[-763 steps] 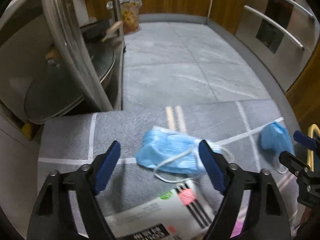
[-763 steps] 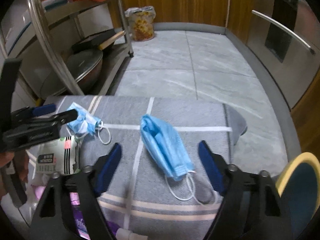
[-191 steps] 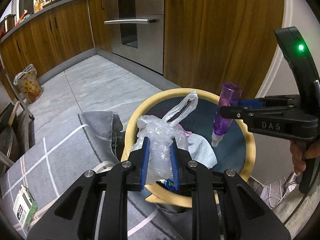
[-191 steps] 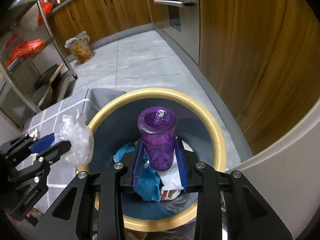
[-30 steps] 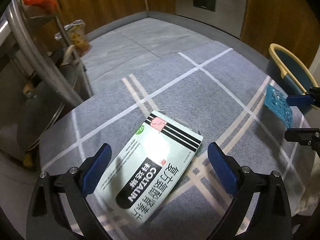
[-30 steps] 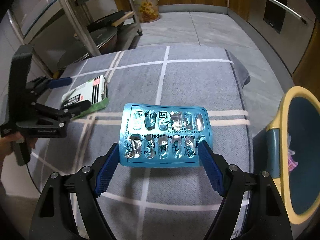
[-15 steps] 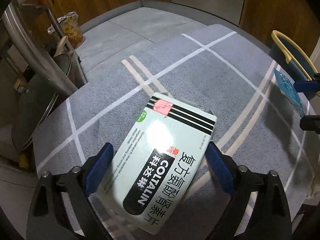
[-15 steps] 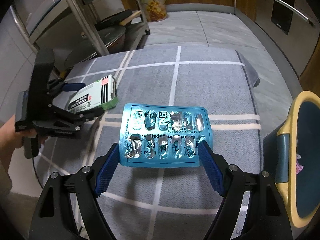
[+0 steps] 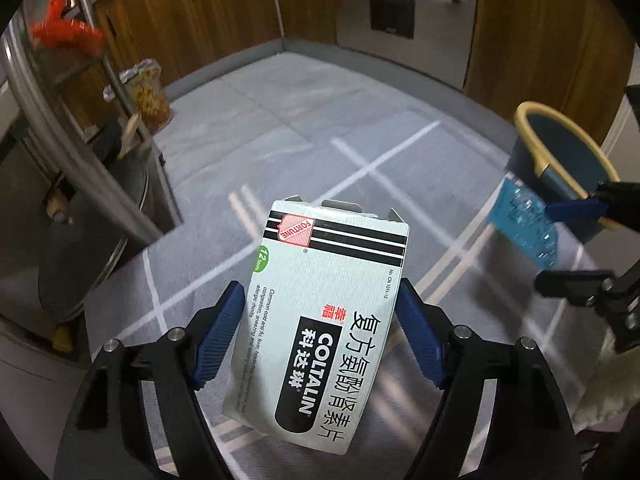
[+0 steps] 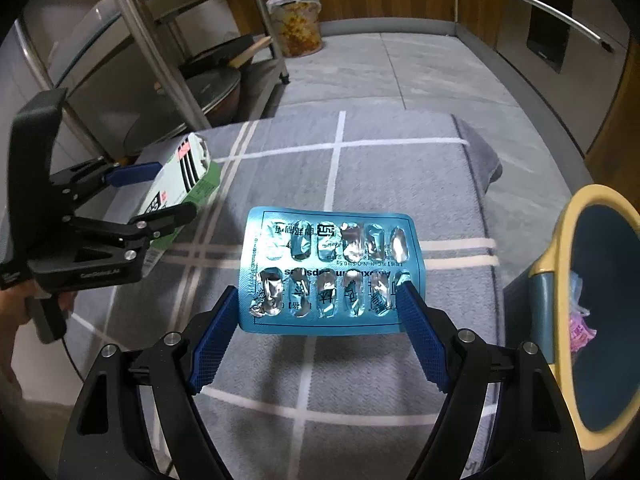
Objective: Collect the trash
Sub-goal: 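Carry the medicine box with the left gripper while the right gripper carries the blister pack to the bin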
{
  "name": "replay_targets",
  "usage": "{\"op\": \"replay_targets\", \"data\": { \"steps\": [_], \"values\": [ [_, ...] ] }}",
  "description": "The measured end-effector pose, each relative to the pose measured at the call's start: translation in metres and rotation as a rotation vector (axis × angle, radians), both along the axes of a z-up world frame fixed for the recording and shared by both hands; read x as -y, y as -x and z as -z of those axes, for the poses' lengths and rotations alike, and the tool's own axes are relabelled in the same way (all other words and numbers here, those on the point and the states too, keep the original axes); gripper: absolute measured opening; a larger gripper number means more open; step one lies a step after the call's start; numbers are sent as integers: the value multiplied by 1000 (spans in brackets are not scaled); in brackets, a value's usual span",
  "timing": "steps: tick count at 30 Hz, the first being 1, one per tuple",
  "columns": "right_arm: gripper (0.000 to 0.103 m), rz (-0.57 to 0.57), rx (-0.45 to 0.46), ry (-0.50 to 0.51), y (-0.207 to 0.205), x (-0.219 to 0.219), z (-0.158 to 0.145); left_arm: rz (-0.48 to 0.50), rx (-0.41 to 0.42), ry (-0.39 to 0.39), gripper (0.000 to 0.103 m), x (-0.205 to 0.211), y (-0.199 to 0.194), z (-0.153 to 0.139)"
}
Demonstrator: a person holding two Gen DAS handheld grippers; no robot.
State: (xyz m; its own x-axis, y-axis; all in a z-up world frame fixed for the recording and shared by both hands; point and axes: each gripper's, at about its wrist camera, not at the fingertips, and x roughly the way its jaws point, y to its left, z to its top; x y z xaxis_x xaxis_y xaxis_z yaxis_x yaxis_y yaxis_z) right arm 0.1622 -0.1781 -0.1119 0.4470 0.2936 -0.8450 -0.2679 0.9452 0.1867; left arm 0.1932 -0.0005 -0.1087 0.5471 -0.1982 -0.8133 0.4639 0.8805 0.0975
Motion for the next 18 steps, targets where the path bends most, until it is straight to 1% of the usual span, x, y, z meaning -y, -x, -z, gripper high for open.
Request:
{"op": "replay_targets", "data": {
  "steps": [4, 8, 15, 18],
  "values": [
    [80, 36, 24, -12, 6, 21, -13, 30, 28, 32, 76, 26, 3, -18],
    [80, 108, 47, -29, 7, 52, -28, 72, 51, 81, 76, 58, 4, -35],
    [80, 269, 97, -35, 7, 130, -53, 165, 90, 150, 75, 121, 5, -58],
    [80, 337, 108, -28, 8, 165, -59, 201, 96, 168, 75, 118, 2, -59]
  ]
}}
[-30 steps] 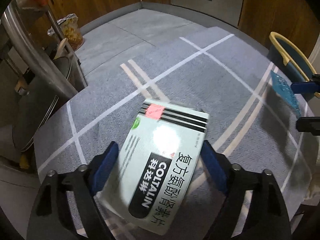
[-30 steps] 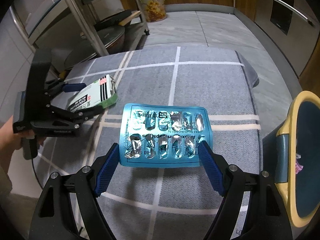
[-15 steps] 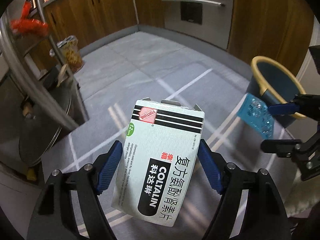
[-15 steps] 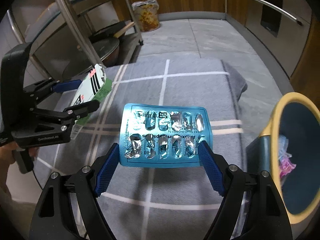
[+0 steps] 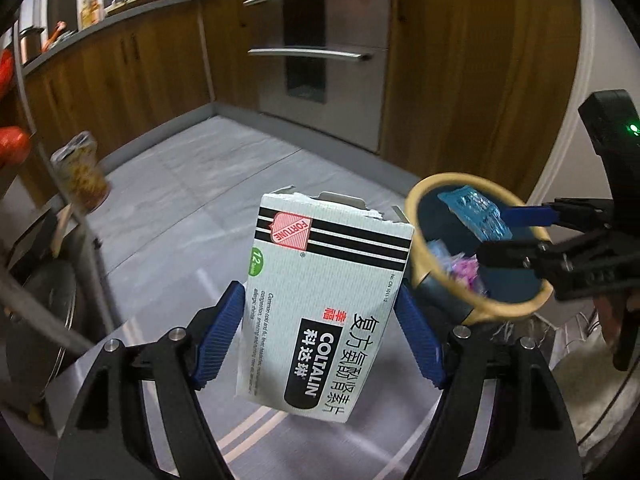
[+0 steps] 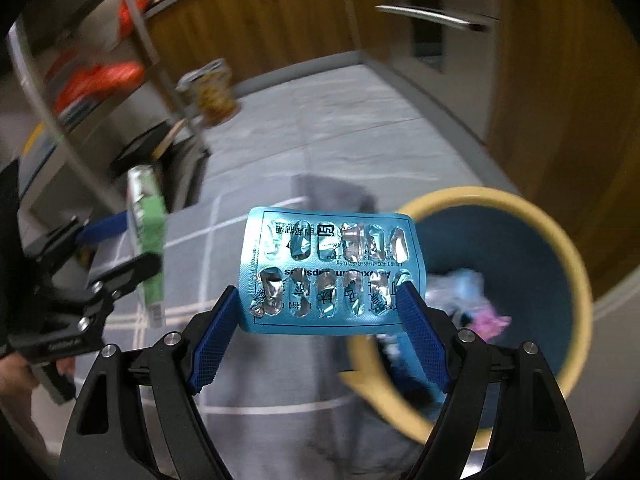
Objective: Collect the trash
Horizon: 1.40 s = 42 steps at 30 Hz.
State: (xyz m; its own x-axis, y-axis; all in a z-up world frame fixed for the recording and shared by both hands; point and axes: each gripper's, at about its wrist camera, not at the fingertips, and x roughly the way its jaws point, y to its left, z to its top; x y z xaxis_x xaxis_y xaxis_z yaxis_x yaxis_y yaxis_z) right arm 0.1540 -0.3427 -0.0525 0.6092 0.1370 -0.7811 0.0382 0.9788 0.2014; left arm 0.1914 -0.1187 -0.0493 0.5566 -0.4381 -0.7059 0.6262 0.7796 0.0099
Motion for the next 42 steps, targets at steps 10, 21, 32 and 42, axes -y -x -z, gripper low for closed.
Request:
{"op": "replay_targets", "data": {
  "steps": [10, 21, 32, 42],
  "values": [
    [80, 175, -39, 35, 10, 86, 12, 100, -17, 85, 75, 19, -4, -1],
    [80, 203, -138, 35, 8, 126, 50, 212, -56, 80, 75, 107, 1, 20],
    [80, 187, -184, 41, 2, 137, 69, 249, -124, 65, 76, 134, -2, 50],
    [81, 164, -184, 58, 6, 112, 55, 166, -129, 65, 76, 111, 3, 32]
  ]
}}
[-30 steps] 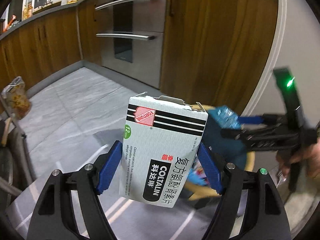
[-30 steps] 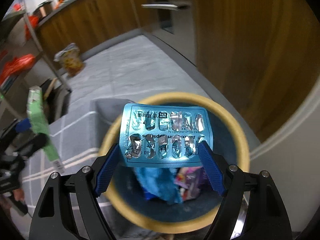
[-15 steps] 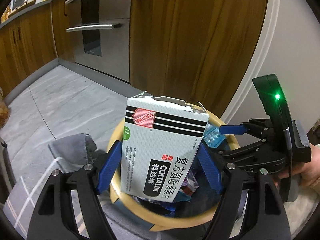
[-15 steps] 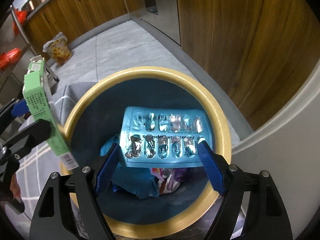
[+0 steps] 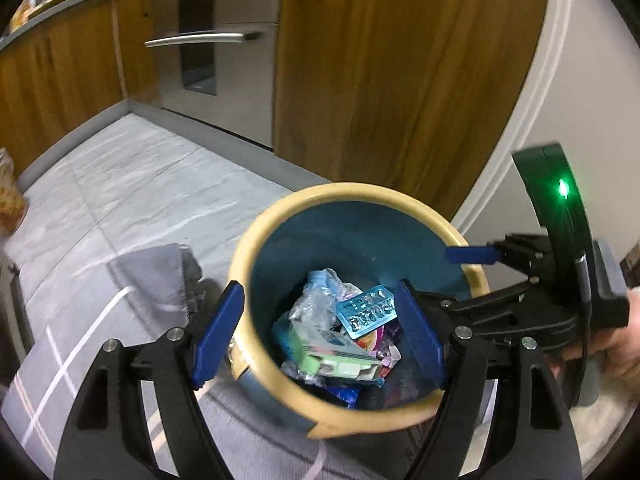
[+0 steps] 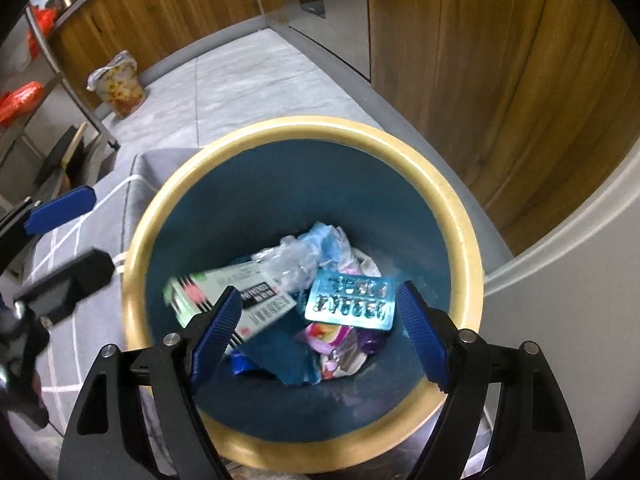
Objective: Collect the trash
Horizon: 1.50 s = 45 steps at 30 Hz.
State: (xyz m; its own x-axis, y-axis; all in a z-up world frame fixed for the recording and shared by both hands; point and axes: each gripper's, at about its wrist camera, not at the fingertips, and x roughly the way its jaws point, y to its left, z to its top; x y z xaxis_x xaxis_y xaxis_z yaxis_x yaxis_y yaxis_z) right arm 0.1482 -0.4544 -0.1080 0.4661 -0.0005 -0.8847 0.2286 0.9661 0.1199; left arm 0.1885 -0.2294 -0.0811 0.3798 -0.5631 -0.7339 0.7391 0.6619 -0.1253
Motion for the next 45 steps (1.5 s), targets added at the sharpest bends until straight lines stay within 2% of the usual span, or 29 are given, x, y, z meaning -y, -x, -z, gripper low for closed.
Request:
{"op": "replay_targets", "data": {
  "steps": [5, 10, 16, 19, 23, 26, 29, 37, 45],
  "values": [
    [81, 1, 28, -17, 24, -19, -19, -82, 29, 3, 76, -22, 18, -24],
    [81, -22, 83, 34, 54, -38, -43, -176, 56, 33, 76, -58, 43, -52],
    [81, -60, 182, 55, 94, -65, -75, -219, 116, 18, 77, -79, 82, -83],
    [83, -72, 244, 92, 114, -80, -87, -245, 133, 24, 82, -87, 102, -94],
    [84, -42, 291, 108, 126, -85, -95, -281, 169, 70, 86, -97, 115, -108],
    [93, 8, 359, 171, 138, -87, -102, -297, 236, 107, 98, -104, 123, -112],
    [96, 58, 424, 214, 149, -87, -108, -297, 253, 131, 97, -105, 124, -109],
    [98, 104, 520, 247, 156, -95, -110, -306, 229, 98, 98, -101, 123, -83],
    [98, 147, 535, 264, 156, -92, -108, -318, 309, 92, 98, -99, 127, -75]
  ]
}}
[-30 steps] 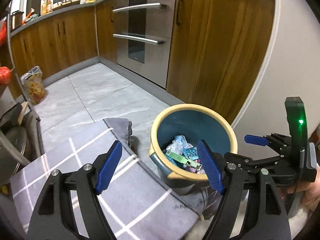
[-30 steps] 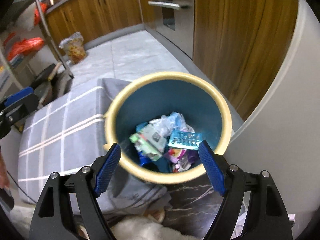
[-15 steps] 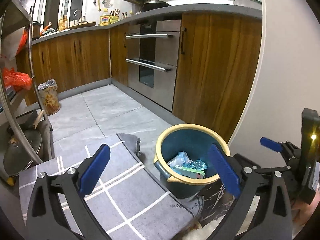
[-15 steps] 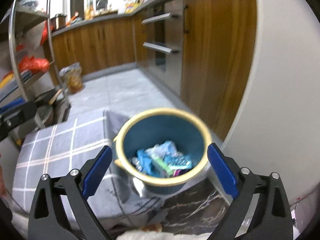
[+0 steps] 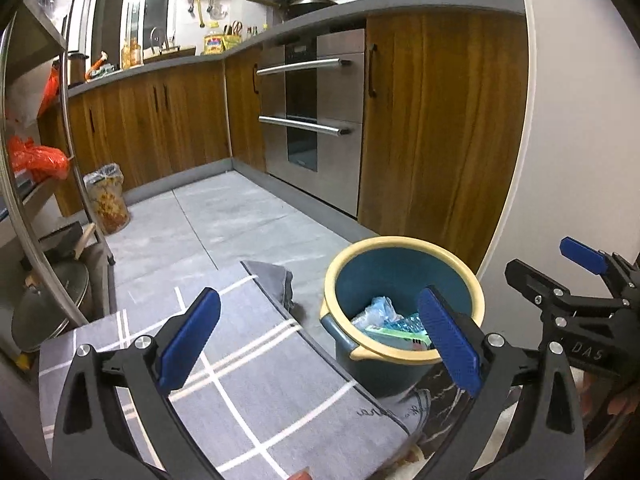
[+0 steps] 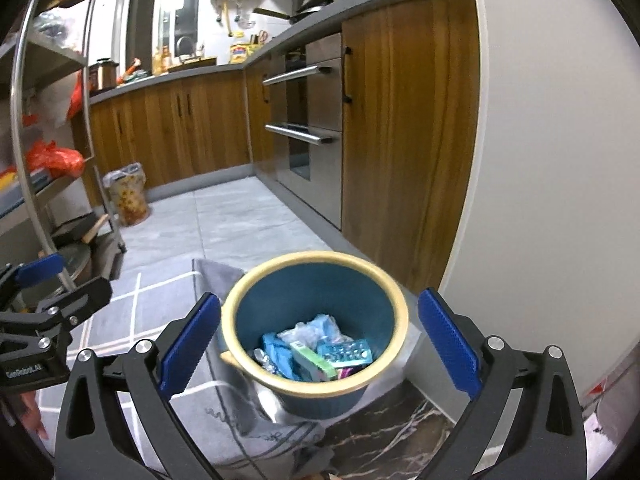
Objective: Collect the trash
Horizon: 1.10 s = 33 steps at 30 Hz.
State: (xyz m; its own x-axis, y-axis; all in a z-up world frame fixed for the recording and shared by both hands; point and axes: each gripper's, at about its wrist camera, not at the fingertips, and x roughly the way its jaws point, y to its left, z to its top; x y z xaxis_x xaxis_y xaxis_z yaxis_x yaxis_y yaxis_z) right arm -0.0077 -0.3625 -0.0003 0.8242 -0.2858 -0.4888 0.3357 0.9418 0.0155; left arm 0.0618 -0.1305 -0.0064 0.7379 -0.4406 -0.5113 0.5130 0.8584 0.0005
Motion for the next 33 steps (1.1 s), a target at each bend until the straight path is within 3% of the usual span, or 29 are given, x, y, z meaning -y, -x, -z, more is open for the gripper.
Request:
{"op": "replay_targets", "data": {
  "steps": [33],
  "values": [
    [98, -8, 12, 17, 1, -2, -1, -4, -28, -1, 98, 3, -2, 4]
  ]
}}
